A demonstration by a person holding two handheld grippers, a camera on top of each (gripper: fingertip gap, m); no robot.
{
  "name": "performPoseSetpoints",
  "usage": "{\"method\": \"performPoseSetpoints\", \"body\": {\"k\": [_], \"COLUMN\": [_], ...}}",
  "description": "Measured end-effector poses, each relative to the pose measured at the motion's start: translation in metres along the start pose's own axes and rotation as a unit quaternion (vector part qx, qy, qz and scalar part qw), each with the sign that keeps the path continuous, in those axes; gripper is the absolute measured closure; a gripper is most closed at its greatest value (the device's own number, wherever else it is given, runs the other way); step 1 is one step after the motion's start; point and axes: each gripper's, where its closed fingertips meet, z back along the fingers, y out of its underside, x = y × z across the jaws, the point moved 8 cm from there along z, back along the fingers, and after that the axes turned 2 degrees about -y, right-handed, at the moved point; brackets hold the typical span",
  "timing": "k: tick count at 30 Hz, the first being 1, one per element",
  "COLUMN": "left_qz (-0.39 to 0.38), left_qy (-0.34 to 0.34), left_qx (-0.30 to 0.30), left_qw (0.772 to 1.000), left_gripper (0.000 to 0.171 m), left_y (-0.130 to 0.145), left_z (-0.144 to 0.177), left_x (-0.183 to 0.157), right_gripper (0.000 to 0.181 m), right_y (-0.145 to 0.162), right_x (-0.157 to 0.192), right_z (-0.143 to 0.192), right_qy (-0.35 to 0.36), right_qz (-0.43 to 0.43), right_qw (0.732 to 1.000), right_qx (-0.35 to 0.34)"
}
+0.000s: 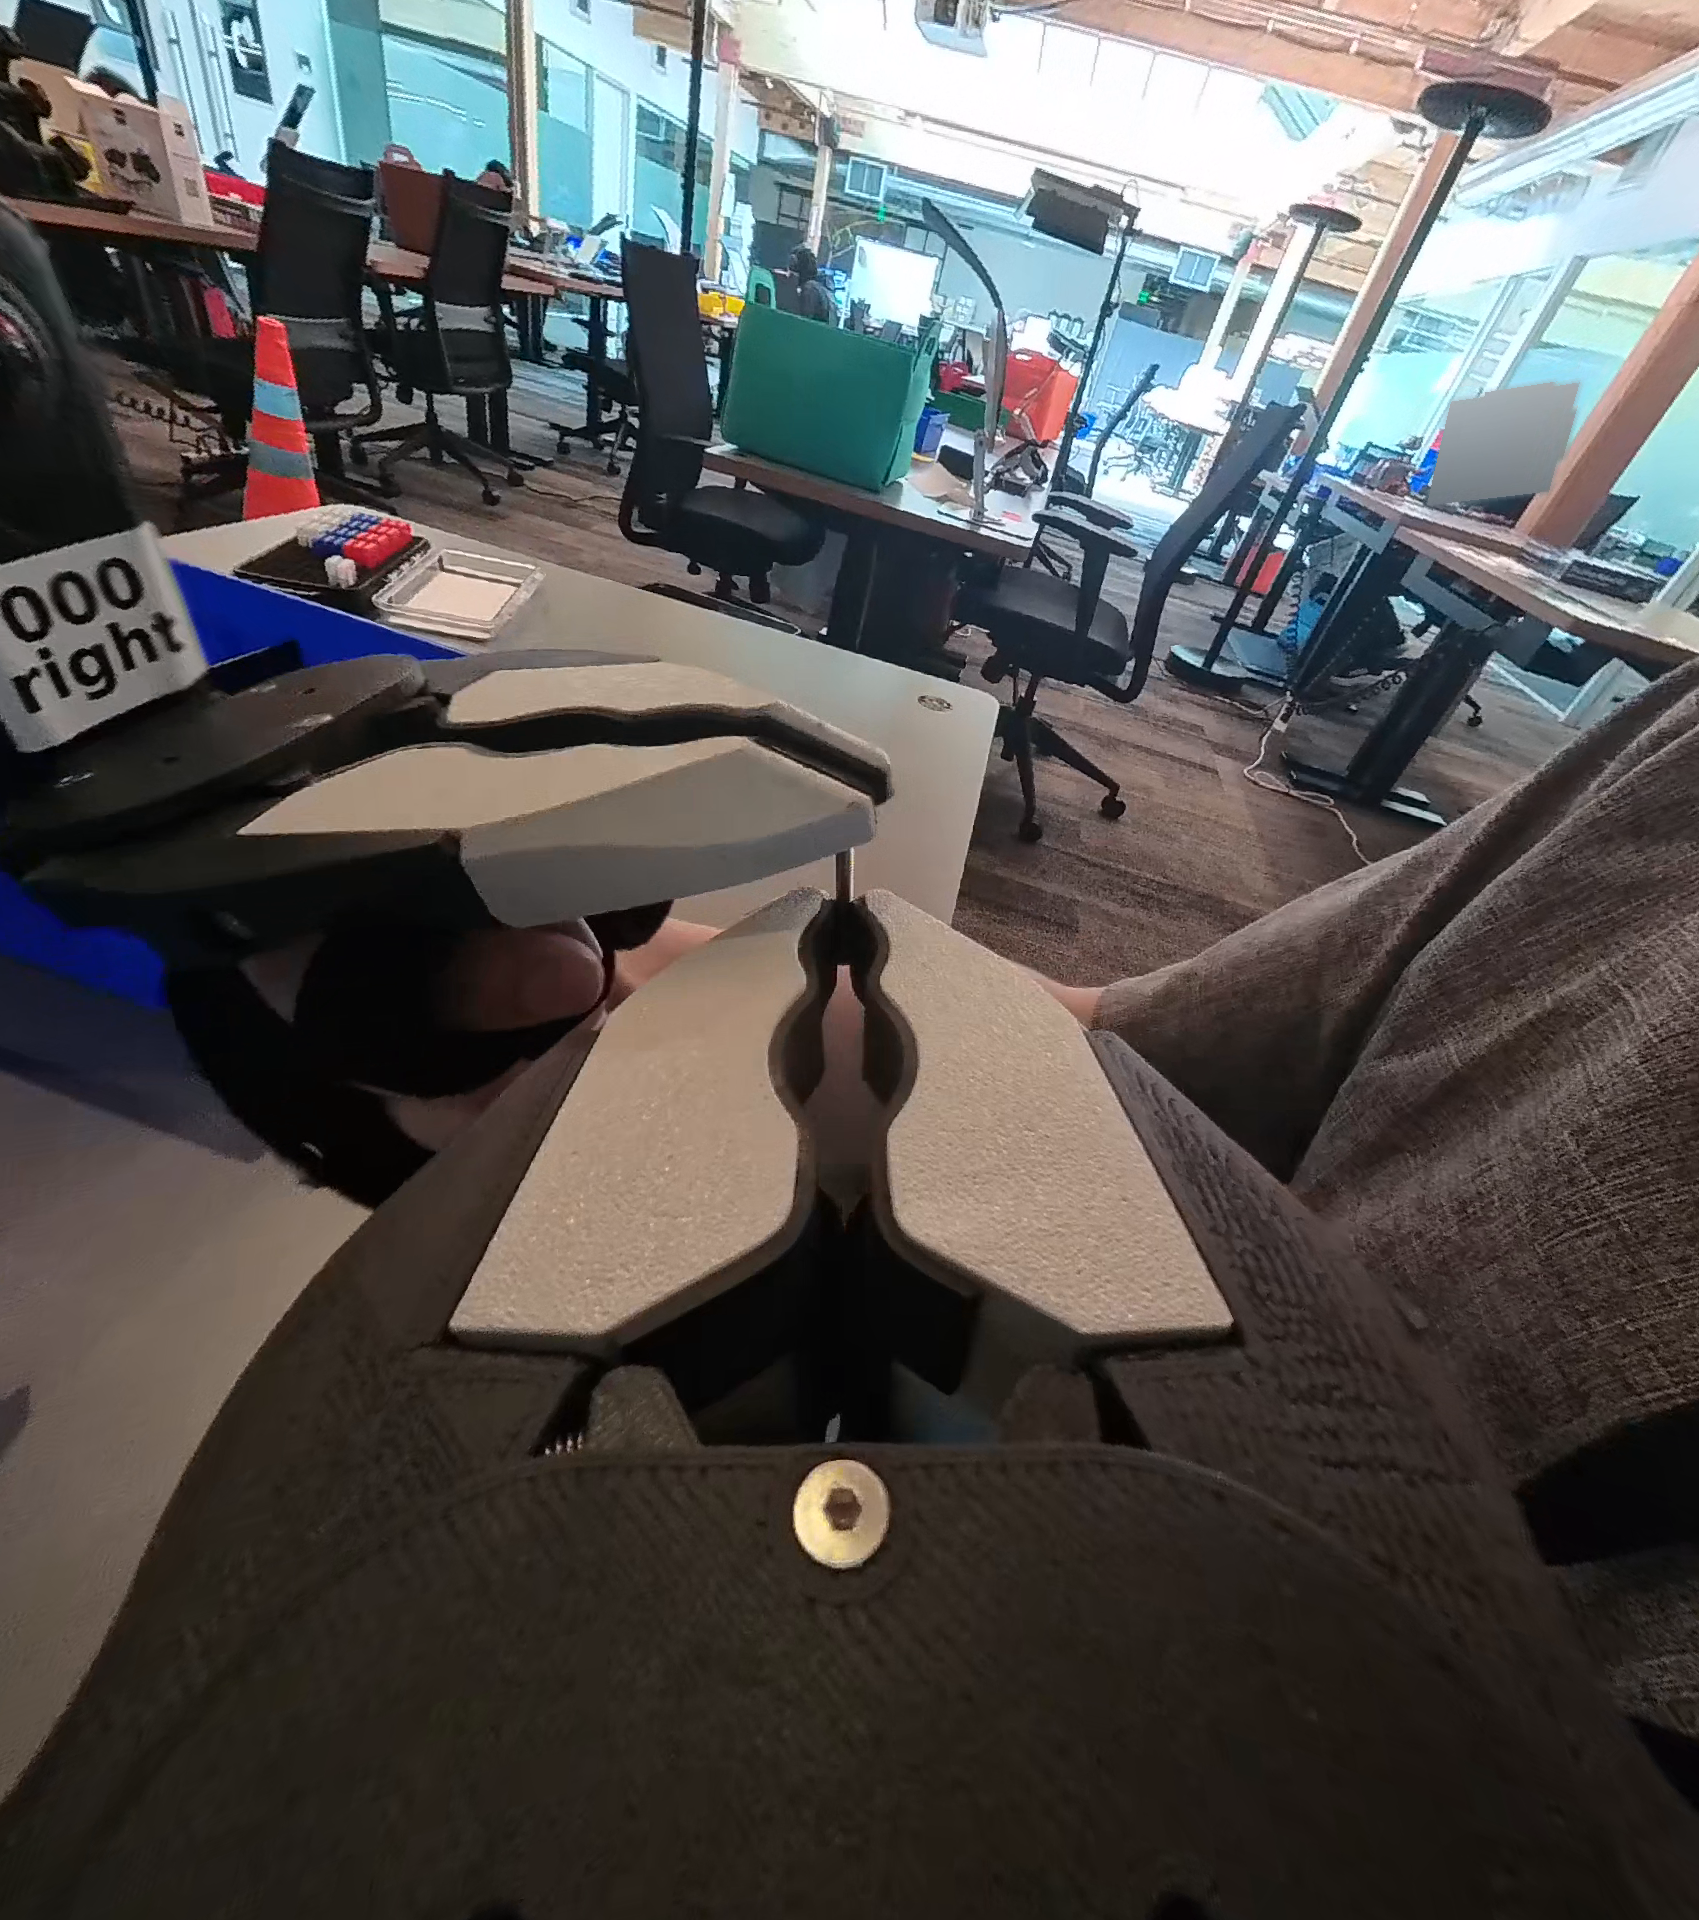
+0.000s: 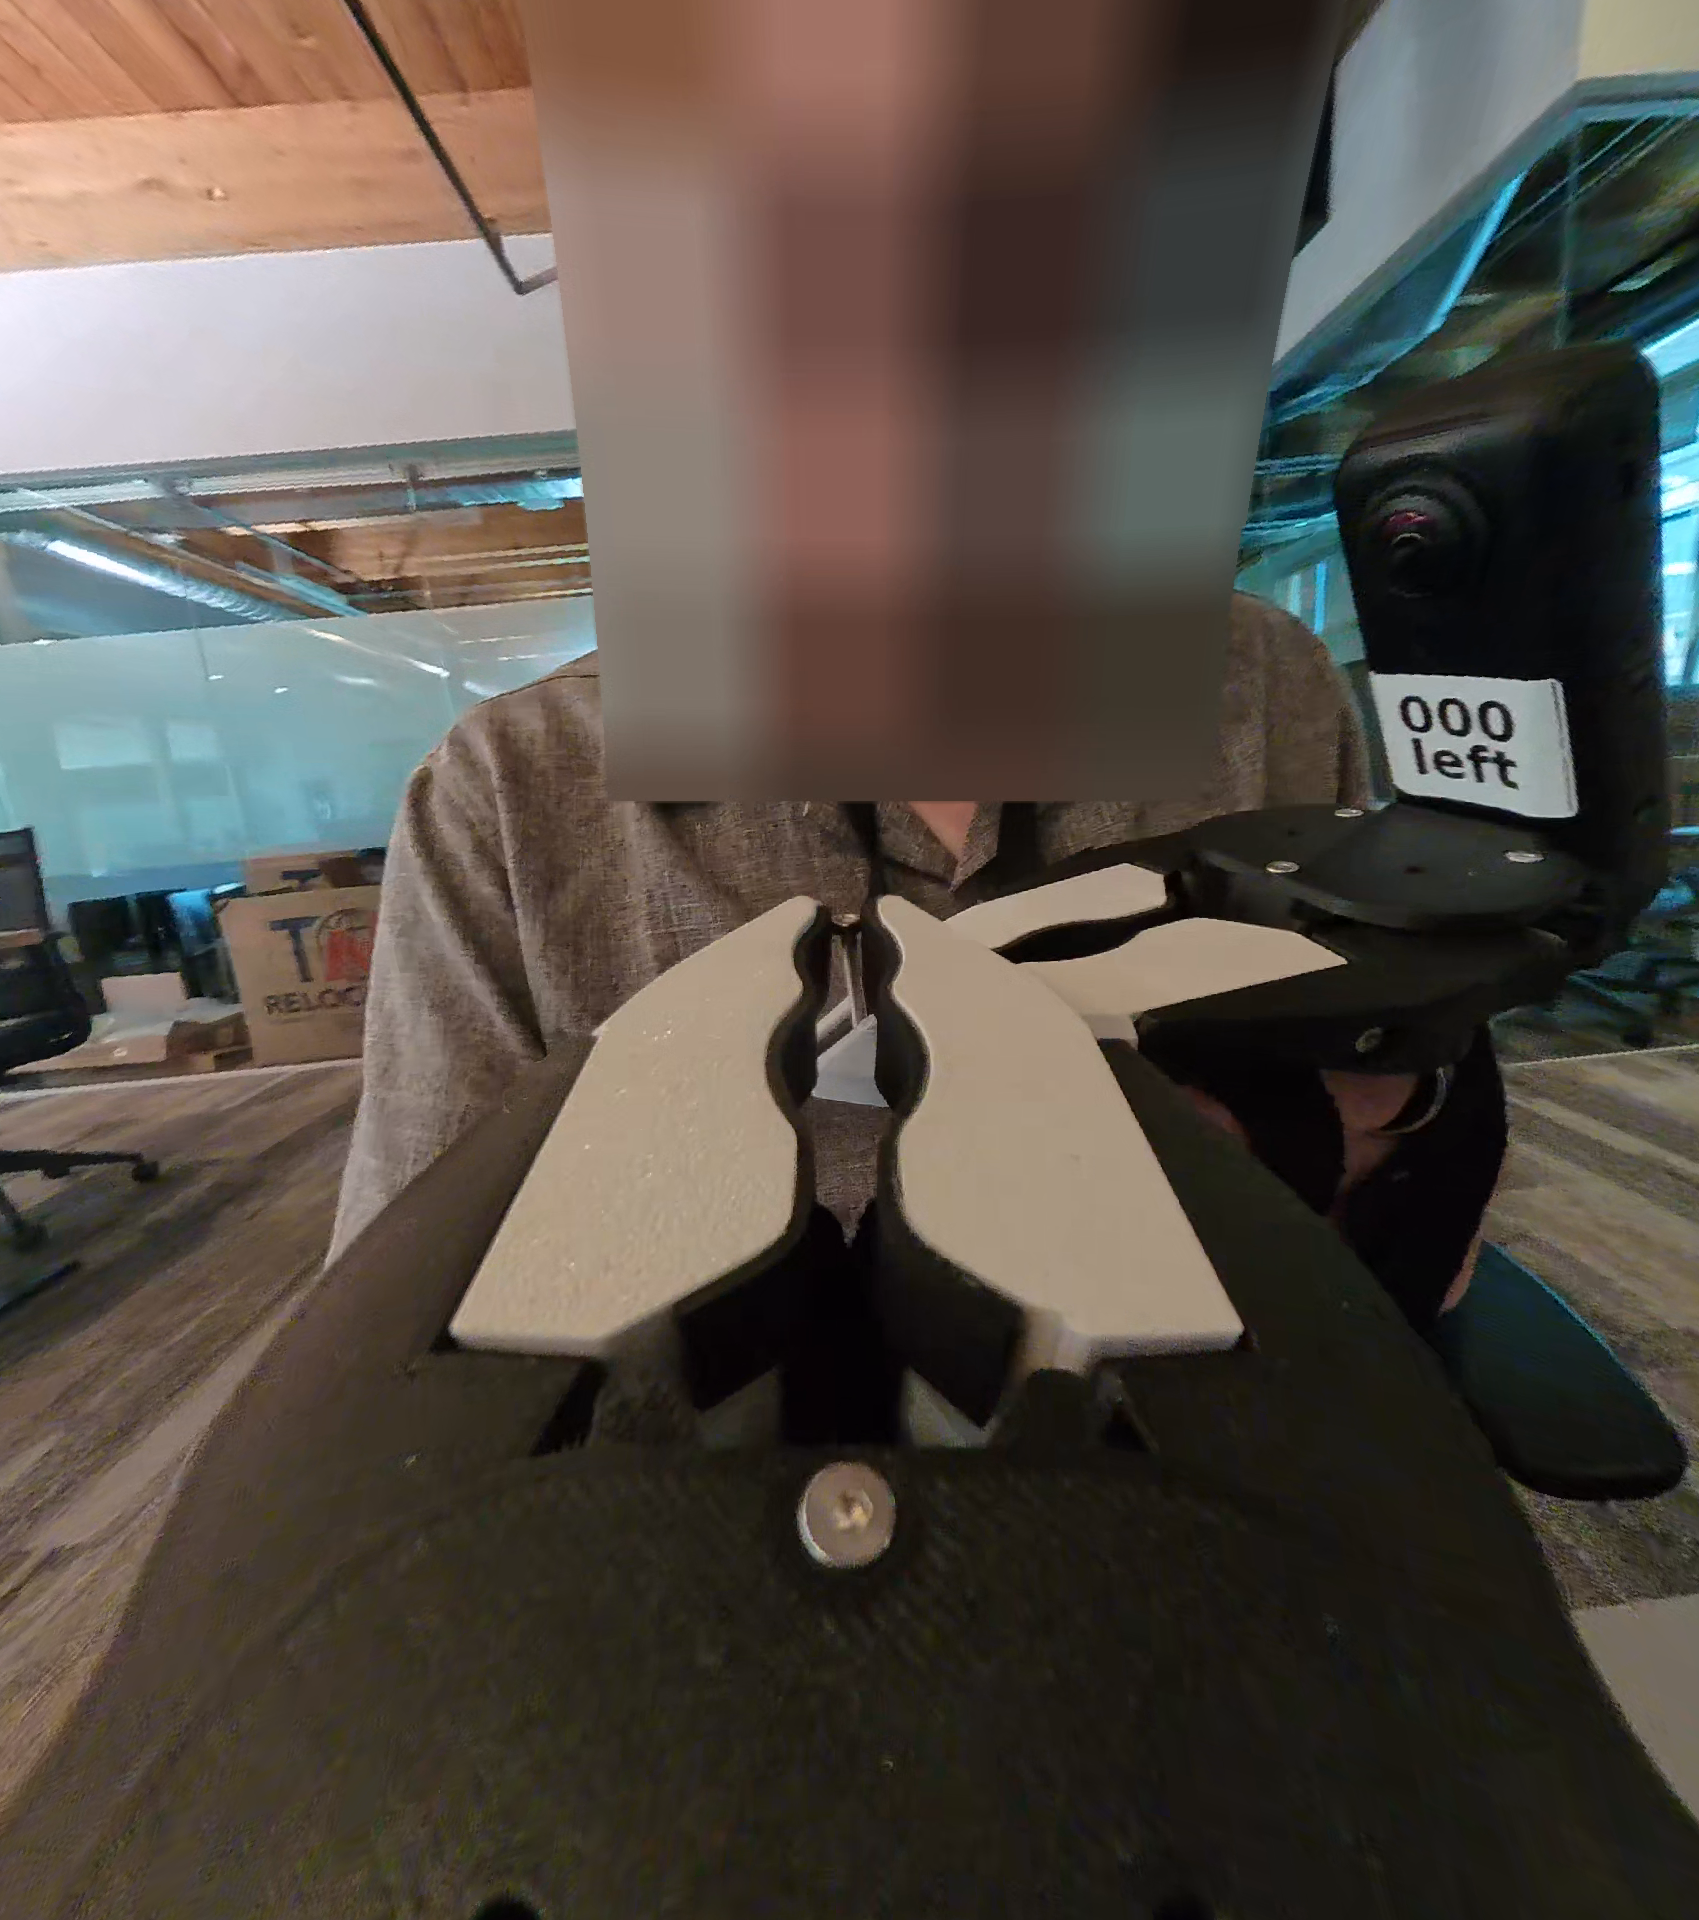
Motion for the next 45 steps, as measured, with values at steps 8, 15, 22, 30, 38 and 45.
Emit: {"method": "performPoseSetpoints", "body": {"k": [8, 15, 22, 30, 38, 45], "left_qz": [-0.004, -0.046, -0.078, -0.093, -0.093, -0.094], "left_qy": [-0.027, -0.184, -0.23, -0.237, -0.234, -0.232], "left_qx": [-0.007, -0.02, -0.013, -0.014, -0.01, -0.008], "left_qw": [1.0, 0.982, 0.97, 0.967, 0.968, 0.968], "left_gripper": [0.17, 0.17, 0.17, 0.169, 0.169, 0.17], "left_y": [-0.003, -0.006, -0.002, -0.003, -0.002, -0.002], "left_z": [0.006, 0.021, 0.016, 0.016, 0.016, 0.015], "left_x": [0.005, 0.026, 0.023, 0.019, 0.02, 0.019], "right_gripper": [0.135, 0.126, 0.145, 0.164, 0.166, 0.168], "right_y": [-0.006, -0.006, 0.014, 0.02, 0.019, 0.019], "right_x": [0.015, 0.058, 0.037, 0.025, 0.022, 0.021], "right_z": [0.006, -0.029, -0.074, -0.063, -0.063, -0.063], "right_qy": [0.134, 0.716, 0.842, 0.848, 0.847, 0.846], "right_qz": [0.016, 0.289, 0.299, 0.27, 0.273, 0.273], "right_qw": [0.99, 0.623, 0.45, 0.455, 0.456, 0.457], "right_qx": [-0.051, -0.128, -0.011, -0.015, -0.013, -0.015]}}
